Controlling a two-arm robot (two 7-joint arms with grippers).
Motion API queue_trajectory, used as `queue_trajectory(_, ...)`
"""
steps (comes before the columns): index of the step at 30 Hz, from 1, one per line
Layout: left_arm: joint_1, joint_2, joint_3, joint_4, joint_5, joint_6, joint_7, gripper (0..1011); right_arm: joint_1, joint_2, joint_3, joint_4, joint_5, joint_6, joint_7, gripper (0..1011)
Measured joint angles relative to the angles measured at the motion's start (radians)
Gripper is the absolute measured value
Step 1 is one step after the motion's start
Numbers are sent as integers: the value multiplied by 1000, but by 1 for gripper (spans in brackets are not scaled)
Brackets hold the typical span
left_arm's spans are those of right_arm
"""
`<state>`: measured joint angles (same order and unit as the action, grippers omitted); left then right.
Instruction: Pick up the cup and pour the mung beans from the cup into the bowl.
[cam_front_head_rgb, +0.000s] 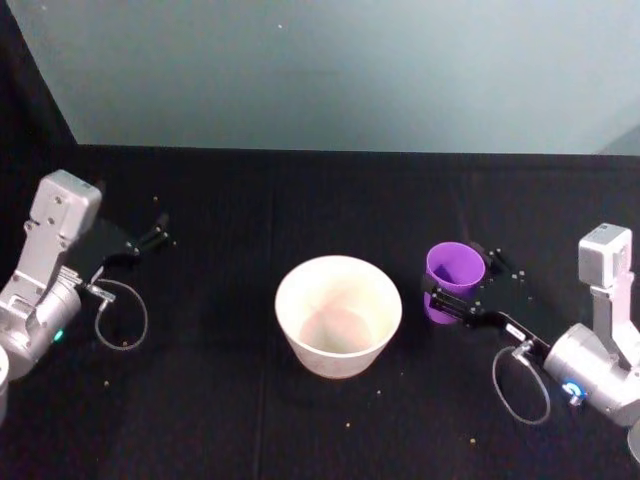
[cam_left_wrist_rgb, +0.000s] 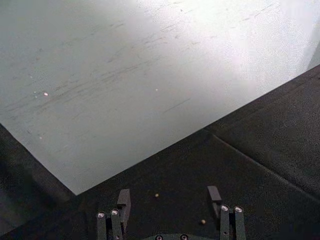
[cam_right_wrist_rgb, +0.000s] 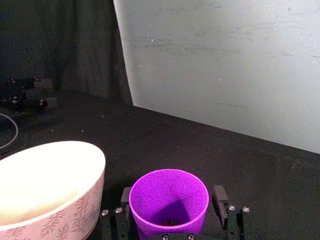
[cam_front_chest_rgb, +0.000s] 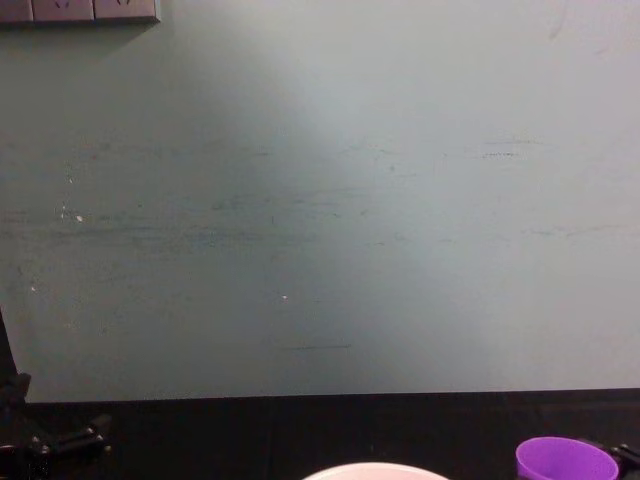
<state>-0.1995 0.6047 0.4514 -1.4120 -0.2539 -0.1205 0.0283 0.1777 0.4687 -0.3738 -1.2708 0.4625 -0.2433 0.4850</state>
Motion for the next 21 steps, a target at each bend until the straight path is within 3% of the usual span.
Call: queue_trajectory(21,0,0,0,0,0,0,0,1000,25,-48,16,44,-43,14,12,1003)
